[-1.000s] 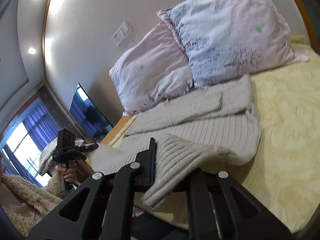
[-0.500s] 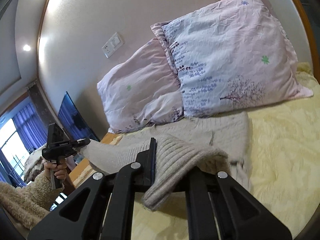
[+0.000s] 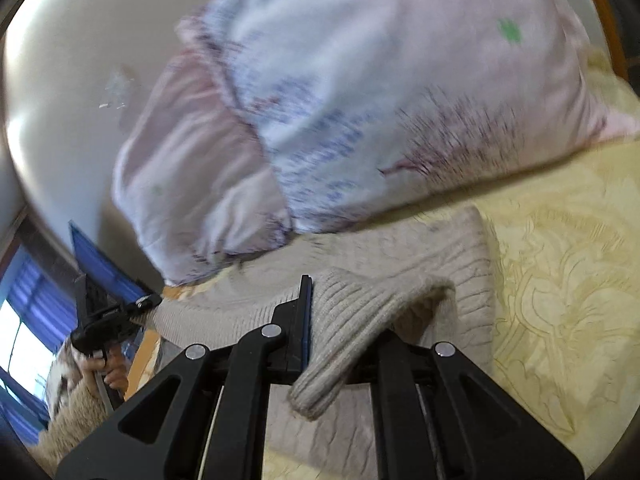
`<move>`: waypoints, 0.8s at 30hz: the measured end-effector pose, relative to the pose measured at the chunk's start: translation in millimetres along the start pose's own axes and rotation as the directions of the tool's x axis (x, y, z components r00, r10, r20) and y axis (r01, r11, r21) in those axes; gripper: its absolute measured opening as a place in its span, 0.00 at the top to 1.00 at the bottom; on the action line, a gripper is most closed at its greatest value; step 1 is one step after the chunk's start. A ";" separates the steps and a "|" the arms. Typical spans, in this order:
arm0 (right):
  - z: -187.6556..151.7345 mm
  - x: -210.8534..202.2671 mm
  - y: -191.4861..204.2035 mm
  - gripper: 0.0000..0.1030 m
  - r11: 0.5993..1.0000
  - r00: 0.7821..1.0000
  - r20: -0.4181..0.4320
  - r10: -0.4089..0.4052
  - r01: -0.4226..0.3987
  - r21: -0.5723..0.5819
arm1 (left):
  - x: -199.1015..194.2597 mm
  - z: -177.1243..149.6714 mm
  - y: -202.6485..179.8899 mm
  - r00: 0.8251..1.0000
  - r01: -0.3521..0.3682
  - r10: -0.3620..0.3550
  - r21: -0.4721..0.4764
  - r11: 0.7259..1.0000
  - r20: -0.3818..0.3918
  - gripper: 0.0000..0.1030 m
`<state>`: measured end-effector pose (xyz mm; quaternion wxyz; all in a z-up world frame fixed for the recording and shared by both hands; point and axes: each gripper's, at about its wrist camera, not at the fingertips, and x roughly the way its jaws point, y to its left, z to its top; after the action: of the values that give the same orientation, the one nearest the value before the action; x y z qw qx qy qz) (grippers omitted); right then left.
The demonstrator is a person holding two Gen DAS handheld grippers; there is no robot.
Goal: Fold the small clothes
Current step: 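Fold the hem with both tools up toward the collar and release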
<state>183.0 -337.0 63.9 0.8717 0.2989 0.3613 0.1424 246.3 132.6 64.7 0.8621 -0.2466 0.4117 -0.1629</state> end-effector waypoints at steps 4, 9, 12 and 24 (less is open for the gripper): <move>2.7 22.9 -16.1 0.92 0.998 0.998 -0.032 -0.051 0.052 0.047 | 27.9 1.9 16.3 0.999 -0.016 0.013 -0.064 0.998 -0.042 0.93; 9.4 44.2 -26.9 0.90 0.990 0.993 -0.077 -0.086 0.094 0.104 | 47.7 4.5 30.6 0.998 -0.024 0.015 -0.137 0.990 -0.068 0.89; 17.1 53.5 -28.1 0.79 0.985 0.992 -0.100 -0.079 0.093 0.143 | 49.0 9.8 29.9 0.999 -0.024 0.017 -0.152 0.988 -0.051 0.66; 9.7 -17.0 -15.3 0.36 0.990 0.988 0.077 -0.133 0.129 0.049 | -1.6 0.6 24.6 0.997 -0.074 0.074 -0.021 0.997 -0.017 0.38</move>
<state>178.6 -360.9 69.0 0.8861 0.2990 0.3481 0.0649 247.7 153.9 52.3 0.8615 -0.2392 0.4291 -0.1285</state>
